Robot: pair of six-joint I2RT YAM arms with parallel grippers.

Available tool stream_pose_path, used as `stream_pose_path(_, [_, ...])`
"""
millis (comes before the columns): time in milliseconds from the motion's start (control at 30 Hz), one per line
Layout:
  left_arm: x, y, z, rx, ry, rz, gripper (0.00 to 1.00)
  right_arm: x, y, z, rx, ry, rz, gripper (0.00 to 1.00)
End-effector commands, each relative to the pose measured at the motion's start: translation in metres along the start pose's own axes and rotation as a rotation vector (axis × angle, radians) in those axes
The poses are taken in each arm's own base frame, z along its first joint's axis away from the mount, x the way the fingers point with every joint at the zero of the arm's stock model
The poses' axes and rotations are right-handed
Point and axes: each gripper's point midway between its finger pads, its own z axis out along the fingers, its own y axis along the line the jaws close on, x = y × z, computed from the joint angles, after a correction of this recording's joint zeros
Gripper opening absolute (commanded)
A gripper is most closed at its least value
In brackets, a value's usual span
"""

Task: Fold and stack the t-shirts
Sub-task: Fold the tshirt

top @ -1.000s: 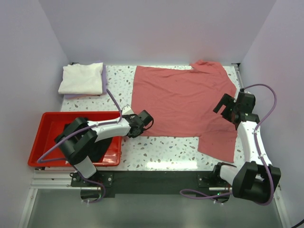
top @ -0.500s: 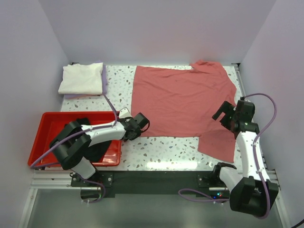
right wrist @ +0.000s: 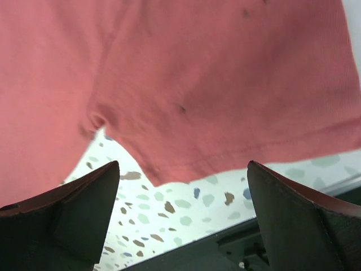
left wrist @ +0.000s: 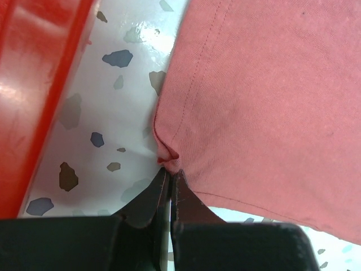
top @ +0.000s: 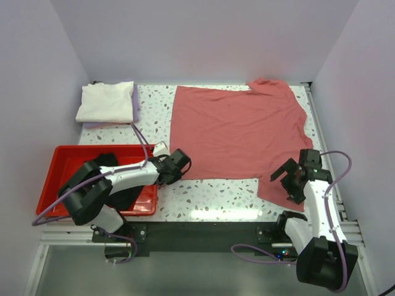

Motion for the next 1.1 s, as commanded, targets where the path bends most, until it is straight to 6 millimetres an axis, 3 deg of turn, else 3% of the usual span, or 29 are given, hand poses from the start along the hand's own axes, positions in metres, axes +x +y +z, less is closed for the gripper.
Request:
stream_pose_path(0, [-0.006, -0.009, -0.007, 0.055, -0.010, 0.000, 0.00, 0.024, -0.019, 0.003, 0.089, 0.080, 0.093, 0.99])
stream_pose_path(100, [-0.007, -0.008, -0.008, 0.056, -0.014, 0.001, 0.00, 0.038, -0.029, 0.003, 0.129, 0.124, 0.104, 0.99])
stream_pose_path(333, [-0.009, -0.010, -0.010, 0.067, -0.021, -0.005, 0.00, 0.038, -0.035, 0.003, 0.154, 0.101, 0.144, 0.99])
stream_pose_path(567, [-0.011, -0.009, -0.010, 0.063, -0.030, -0.001, 0.00, 0.050, -0.042, 0.032, 0.167, 0.099, 0.243, 0.92])
stream_pose_path(667, [-0.011, -0.007, -0.010, 0.051, -0.030, 0.003, 0.00, 0.041, -0.043, 0.039, 0.174, 0.048, 0.250, 0.84])
stream_pose_path(800, [-0.013, -0.008, -0.014, 0.059, -0.036, -0.003, 0.00, 0.021, -0.050, 0.036, 0.206, -0.050, 0.222, 0.60])
stream_pose_path(900, [-0.017, -0.008, -0.016, 0.061, -0.047, -0.009, 0.00, 0.018, -0.046, 0.037, 0.176, -0.066, 0.226, 0.44])
stream_pose_path(1000, [-0.018, -0.009, -0.017, 0.059, -0.050, -0.003, 0.00, 0.015, -0.044, 0.042, 0.159, -0.089, 0.223, 0.37])
stream_pose_path(1067, [-0.018, -0.010, -0.017, 0.060, -0.050, 0.001, 0.00, 0.014, -0.045, 0.045, 0.165, -0.091, 0.222, 0.38])
